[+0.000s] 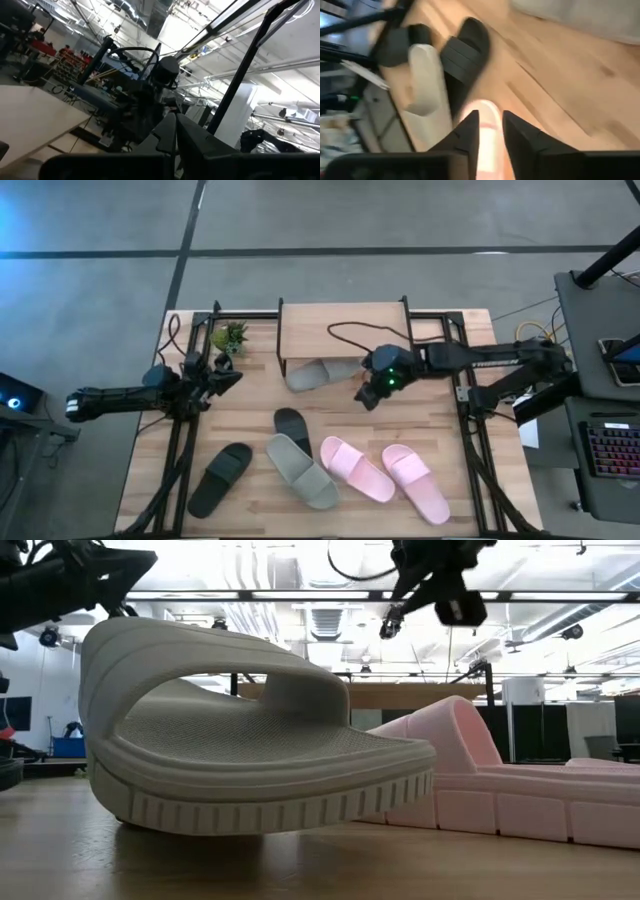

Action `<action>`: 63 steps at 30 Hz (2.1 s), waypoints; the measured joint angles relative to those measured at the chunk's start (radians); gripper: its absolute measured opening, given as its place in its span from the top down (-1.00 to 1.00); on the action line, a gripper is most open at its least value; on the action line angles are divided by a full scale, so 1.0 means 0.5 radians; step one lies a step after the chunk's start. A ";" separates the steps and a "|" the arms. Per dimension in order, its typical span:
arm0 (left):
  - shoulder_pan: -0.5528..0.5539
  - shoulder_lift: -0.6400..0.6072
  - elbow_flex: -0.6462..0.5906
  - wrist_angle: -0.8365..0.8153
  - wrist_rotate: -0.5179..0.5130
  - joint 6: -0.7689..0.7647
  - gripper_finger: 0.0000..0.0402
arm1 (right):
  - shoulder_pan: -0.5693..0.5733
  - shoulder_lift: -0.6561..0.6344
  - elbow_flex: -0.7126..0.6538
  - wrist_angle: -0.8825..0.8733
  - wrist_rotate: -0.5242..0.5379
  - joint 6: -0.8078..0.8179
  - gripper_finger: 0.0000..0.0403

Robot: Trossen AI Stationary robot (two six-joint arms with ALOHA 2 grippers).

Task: Pick and place slides into the shelf
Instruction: Put the right pink slide under the shelf

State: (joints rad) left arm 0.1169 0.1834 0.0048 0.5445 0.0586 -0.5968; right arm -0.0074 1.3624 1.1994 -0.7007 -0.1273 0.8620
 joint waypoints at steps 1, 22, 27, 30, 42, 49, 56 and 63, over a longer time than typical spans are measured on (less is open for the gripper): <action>0.000 0.001 0.000 -0.012 0.000 0.000 1.00 | 0.002 0.000 0.045 -0.133 0.029 0.003 0.50; 0.000 0.142 0.001 -0.064 0.029 0.002 1.00 | 1.332 -0.098 -0.152 -0.754 0.592 2.050 -0.07; 0.000 0.176 0.001 -0.065 0.030 0.002 1.00 | 1.689 0.034 -0.179 -0.751 0.723 2.121 -0.07; 0.000 0.198 0.001 -0.062 0.031 0.002 1.00 | 1.787 0.152 -0.180 -0.700 0.586 1.872 -0.07; 0.000 0.266 0.001 -0.062 0.034 0.002 1.00 | 1.794 0.788 0.021 -0.944 0.486 0.582 -0.07; 0.001 0.273 0.000 -0.062 0.034 0.000 1.00 | 1.774 0.948 0.044 -0.965 0.753 0.278 -0.07; 0.001 0.274 0.001 -0.061 0.033 0.000 1.00 | 1.690 0.955 0.031 -0.979 0.923 0.241 -0.04; 0.001 0.274 0.001 -0.062 0.032 -0.001 1.00 | 1.555 0.953 -0.017 -0.862 0.944 0.084 0.51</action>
State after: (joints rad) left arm 0.1173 0.3202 0.0051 0.5137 0.0746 -0.5972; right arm 0.7702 1.8390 1.1909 -1.1315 0.3447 0.9041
